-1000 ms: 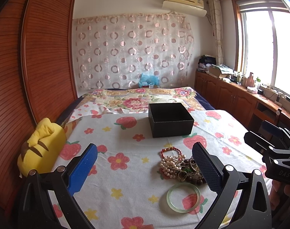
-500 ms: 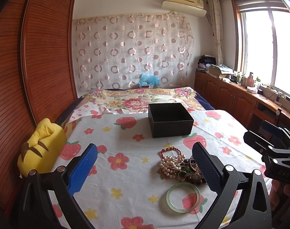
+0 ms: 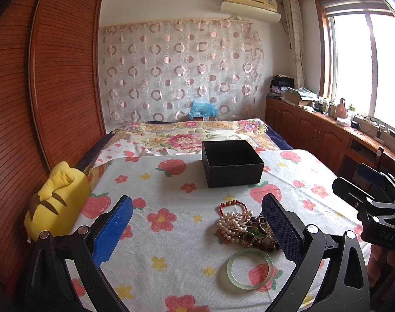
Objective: Organize jewelry
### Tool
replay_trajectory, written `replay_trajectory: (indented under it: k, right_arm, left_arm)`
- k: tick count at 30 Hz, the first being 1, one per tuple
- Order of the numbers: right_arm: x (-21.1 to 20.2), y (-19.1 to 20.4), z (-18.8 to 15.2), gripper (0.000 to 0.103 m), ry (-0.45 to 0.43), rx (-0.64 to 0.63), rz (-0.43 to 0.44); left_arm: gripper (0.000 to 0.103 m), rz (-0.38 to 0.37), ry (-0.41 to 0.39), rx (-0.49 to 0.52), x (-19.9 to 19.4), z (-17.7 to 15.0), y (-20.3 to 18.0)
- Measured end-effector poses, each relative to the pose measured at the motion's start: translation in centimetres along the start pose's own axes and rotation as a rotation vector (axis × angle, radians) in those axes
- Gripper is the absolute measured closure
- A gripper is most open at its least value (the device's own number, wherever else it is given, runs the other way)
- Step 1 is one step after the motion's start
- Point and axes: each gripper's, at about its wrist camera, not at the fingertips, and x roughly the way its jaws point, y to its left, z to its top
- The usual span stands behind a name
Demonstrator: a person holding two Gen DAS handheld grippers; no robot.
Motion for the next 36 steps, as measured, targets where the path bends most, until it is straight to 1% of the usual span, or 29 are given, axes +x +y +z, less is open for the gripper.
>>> replay_trajectory:
  k: [12, 18, 21, 24, 29, 32, 33, 36]
  right_arm:
    - [0.0, 0.0, -0.1, 0.002, 0.001, 0.0, 0.003]
    - [0.9, -0.3, -0.4, 0.002, 0.034, -0.004, 0.027]
    - [1.1, -0.2, -0.8, 0.002, 0.059, -0.003, 0.043]
    - [1.4, -0.3, -1.6, 0.005, 0.086, -0.006, 0.058]
    - [2.5, -0.2, -2.6, 0.017, 0.136, -0.024, 0.083]
    - [3.3, -0.2, -3.4, 0.028, 0.18, -0.037, 0.104]
    - [3.7, -0.2, -3.7, 0.03, 0.198, -0.04, 0.111]
    - [5.1, -0.2, -4.6, 0.04, 0.265, -0.05, 0.148]
  left_arm:
    - [0.007, -0.003, 0.002, -0.002, 0.0, 0.0, 0.0]
    - [0.007, -0.017, 0.043, -0.003, 1.4, -0.4, 0.3]
    - [0.007, -0.038, 0.07, -0.007, 2.2, -0.8, 0.6]
    - [0.007, -0.051, 0.098, -0.011, 3.4, -1.7, 1.4]
    - [0.007, -0.074, 0.133, -0.019, 4.6, -2.6, 2.0]
    - [0.007, -0.087, 0.15, -0.015, 5.2, -3.1, 2.2]
    - [0.007, -0.09, 0.156, -0.014, 5.4, -3.3, 2.2]
    - [0.007, -0.102, 0.174, -0.009, 5.8, -3.6, 2.4]
